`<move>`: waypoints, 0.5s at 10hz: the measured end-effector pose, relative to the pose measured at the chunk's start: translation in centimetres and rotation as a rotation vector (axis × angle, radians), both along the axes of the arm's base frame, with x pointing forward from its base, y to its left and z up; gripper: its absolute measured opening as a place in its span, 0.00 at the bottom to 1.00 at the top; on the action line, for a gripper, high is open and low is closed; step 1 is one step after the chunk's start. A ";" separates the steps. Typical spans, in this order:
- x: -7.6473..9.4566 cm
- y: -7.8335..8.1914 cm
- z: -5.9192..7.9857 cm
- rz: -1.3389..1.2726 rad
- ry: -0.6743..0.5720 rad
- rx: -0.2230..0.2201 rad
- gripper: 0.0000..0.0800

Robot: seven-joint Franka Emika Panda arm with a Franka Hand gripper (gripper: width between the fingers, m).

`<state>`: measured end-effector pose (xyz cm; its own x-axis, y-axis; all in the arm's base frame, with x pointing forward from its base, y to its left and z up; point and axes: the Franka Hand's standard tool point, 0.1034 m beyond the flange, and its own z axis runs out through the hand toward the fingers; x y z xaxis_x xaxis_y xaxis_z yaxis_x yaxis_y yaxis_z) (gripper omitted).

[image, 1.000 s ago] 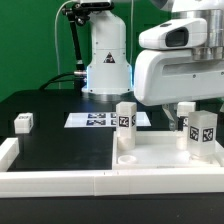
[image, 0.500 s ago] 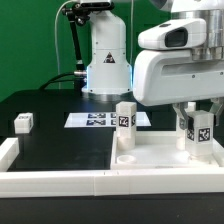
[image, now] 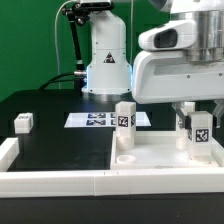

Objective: Assemble square table

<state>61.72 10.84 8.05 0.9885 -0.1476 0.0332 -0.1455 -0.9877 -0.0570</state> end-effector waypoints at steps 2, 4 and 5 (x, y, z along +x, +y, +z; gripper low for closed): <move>0.0 0.1 0.0 -0.222 0.016 0.037 0.36; -0.1 0.3 -0.1 -0.393 0.029 0.046 0.36; -0.1 0.5 -0.1 -0.485 0.035 0.050 0.36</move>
Offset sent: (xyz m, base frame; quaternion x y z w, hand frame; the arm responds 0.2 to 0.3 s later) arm -0.0018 0.0021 -0.0024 -0.0083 -0.0163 0.1960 0.9804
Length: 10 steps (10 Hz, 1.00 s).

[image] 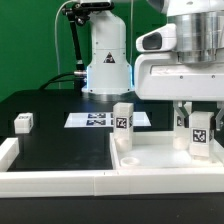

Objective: Assemble square table

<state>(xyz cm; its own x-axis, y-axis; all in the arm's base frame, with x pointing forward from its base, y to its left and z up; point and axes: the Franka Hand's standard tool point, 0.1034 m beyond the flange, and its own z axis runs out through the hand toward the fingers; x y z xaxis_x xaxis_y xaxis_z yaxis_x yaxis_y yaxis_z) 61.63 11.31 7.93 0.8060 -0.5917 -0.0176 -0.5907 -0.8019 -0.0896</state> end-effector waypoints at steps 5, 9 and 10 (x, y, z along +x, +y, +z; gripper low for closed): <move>0.0 0.3 0.0 -0.322 0.027 0.020 0.36; 0.0 0.6 0.0 -0.234 0.026 0.014 0.67; -0.1 0.8 0.1 -0.147 0.021 0.009 0.77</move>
Offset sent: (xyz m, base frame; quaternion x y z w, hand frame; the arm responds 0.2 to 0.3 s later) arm 0.0019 -0.0069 -0.0106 -0.0195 -0.0167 0.2044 0.9786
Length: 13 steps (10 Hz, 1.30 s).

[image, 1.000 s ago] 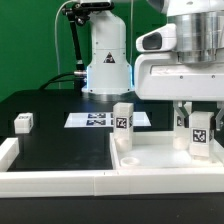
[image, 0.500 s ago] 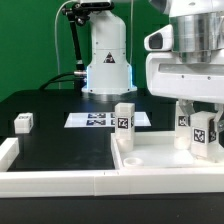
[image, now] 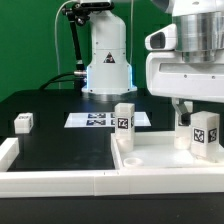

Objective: Assemble square table

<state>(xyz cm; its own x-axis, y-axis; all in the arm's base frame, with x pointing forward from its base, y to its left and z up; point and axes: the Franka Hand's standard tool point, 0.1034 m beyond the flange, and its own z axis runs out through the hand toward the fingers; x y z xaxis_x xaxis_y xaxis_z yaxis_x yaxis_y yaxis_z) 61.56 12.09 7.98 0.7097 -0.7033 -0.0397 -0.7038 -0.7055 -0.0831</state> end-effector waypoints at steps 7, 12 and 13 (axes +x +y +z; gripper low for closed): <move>-0.2 0.5 -0.1 0.631 -0.044 -0.057 0.81; 0.0 -0.2 -0.1 1.026 -0.068 -0.077 0.81; 0.0 -0.3 -0.1 1.104 -0.072 -0.080 0.81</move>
Offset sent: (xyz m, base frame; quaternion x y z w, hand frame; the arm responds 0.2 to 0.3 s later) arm 0.0000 0.0000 0.0000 0.0000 0.0000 -0.1938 0.9810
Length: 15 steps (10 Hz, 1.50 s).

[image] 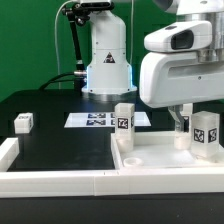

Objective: Assemble square table

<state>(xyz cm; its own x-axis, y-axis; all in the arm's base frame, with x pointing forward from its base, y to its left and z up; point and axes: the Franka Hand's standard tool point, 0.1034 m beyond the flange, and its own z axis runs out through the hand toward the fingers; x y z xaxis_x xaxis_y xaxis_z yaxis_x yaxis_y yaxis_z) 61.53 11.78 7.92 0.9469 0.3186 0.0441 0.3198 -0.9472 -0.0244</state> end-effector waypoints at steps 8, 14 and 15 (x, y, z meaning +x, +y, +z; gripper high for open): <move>0.0 -0.3 0.0 0.184 -0.007 -0.018 0.36; 0.0 -0.1 -0.2 -0.257 -0.001 0.005 0.36; 0.1 0.4 -0.3 -0.367 -0.016 0.014 0.36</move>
Offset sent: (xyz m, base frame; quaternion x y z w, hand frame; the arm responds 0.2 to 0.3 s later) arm 0.0000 0.0000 0.0000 0.0000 0.0000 -0.0650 0.9979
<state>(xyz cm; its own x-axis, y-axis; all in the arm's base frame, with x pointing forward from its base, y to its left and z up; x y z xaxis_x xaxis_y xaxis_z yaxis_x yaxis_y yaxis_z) 61.67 12.14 7.67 0.9972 -0.0425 0.0616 -0.0404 -0.9985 -0.0358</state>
